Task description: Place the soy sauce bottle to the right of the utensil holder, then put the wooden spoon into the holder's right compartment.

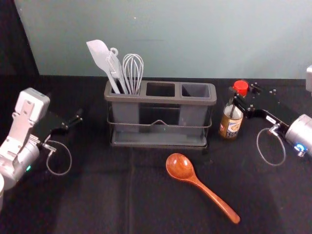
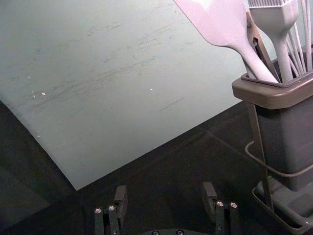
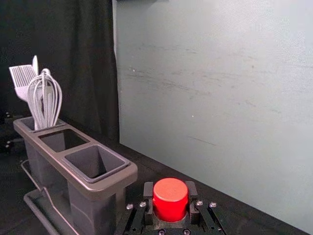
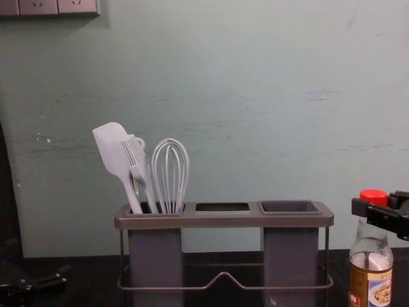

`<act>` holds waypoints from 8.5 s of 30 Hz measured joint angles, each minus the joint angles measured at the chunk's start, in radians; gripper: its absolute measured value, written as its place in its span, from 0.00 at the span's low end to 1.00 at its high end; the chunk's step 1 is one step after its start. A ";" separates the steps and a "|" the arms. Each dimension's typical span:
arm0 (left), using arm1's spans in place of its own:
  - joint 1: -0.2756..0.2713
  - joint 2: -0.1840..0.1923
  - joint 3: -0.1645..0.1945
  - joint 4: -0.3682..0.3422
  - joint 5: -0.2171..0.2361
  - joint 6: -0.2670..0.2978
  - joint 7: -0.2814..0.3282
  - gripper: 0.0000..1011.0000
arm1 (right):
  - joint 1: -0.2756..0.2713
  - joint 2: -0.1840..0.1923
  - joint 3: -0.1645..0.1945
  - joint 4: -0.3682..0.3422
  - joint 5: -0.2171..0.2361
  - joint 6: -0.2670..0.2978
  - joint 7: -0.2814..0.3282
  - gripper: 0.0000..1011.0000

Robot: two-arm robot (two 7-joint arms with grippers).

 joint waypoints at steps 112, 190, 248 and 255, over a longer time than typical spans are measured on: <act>0.000 0.000 0.000 0.000 0.000 0.000 0.000 0.99 | -0.181 0.199 -0.028 -0.531 0.162 0.241 0.060 0.99; 0.000 0.000 0.000 0.000 0.000 0.000 0.000 0.99 | 0.158 0.005 -0.444 -0.244 -0.185 0.873 -0.090 0.99; 0.000 0.000 0.000 0.000 0.000 0.000 0.000 0.99 | -0.024 -0.020 -0.048 -0.458 -0.009 0.082 -0.113 0.83; 0.000 0.000 0.000 0.000 0.000 0.000 0.000 0.99 | 0.067 -0.093 -0.073 -0.361 -0.067 0.058 -0.146 0.83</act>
